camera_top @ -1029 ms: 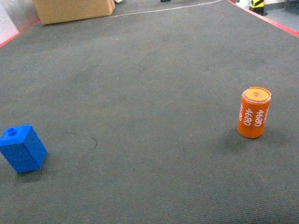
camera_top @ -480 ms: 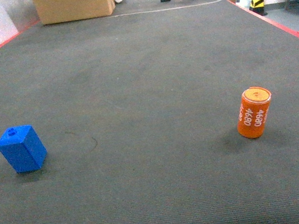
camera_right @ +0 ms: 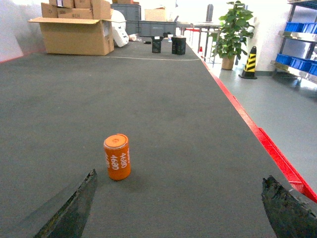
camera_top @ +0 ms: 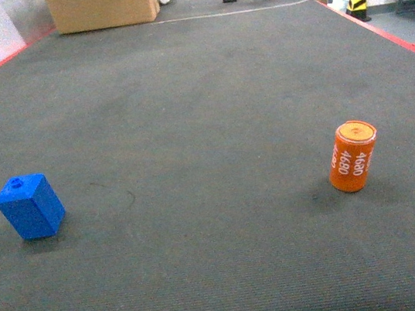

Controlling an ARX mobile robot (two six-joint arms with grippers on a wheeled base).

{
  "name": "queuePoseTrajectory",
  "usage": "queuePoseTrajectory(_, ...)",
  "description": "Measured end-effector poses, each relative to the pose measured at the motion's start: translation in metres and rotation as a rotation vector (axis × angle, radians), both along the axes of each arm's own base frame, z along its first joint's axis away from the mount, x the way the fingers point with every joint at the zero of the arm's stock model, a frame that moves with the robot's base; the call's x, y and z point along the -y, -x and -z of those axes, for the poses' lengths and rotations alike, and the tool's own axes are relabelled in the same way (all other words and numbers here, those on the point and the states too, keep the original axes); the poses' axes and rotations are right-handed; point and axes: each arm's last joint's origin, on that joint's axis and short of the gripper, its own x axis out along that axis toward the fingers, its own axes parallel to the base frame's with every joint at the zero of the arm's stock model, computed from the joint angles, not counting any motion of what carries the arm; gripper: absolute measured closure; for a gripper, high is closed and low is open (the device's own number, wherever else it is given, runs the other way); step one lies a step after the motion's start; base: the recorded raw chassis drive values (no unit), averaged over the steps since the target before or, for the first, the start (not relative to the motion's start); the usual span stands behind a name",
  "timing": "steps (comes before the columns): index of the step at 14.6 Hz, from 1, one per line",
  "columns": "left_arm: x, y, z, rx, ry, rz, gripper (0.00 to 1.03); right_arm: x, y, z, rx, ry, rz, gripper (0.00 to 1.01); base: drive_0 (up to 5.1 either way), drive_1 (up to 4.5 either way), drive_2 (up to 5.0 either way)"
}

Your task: Sort blue parts and orange caps into right shelf containers

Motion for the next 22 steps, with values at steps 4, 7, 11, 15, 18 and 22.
queuePoseTrajectory(4, 0.0000, 0.0000, 0.0000, 0.000, 0.000, 0.000, 0.05, 0.0000, 0.0000, 0.0000, 0.000, 0.000, 0.000, 0.03, 0.0, 0.00, 0.0)
queuePoseTrajectory(7, 0.0000, 0.0000, 0.0000, 0.000, 0.000, 0.000, 0.05, 0.0000, 0.0000, 0.0000, 0.000, 0.000, 0.000, 0.03, 0.0, 0.00, 0.0)
queuePoseTrajectory(11, 0.0000, 0.0000, 0.0000, 0.000, 0.000, 0.000, 0.05, 0.0000, 0.0000, 0.0000, 0.000, 0.000, 0.000, 0.03, 0.0, 0.00, 0.0)
queuePoseTrajectory(15, 0.0000, 0.0000, 0.0000, 0.000, 0.000, 0.000, 0.05, 0.0000, 0.0000, 0.0000, 0.000, 0.000, 0.000, 0.03, 0.0, 0.00, 0.0)
queuePoseTrajectory(18, 0.0000, 0.0000, 0.0000, 0.000, 0.000, 0.000, 0.05, 0.0000, 0.0000, 0.0000, 0.000, 0.000, 0.000, 0.03, 0.0, 0.00, 0.0)
queuePoseTrajectory(22, 0.0000, 0.0000, 0.0000, 0.000, 0.000, 0.000, 0.05, 0.0000, 0.0000, 0.0000, 0.000, 0.000, 0.000, 0.03, 0.0, 0.00, 0.0)
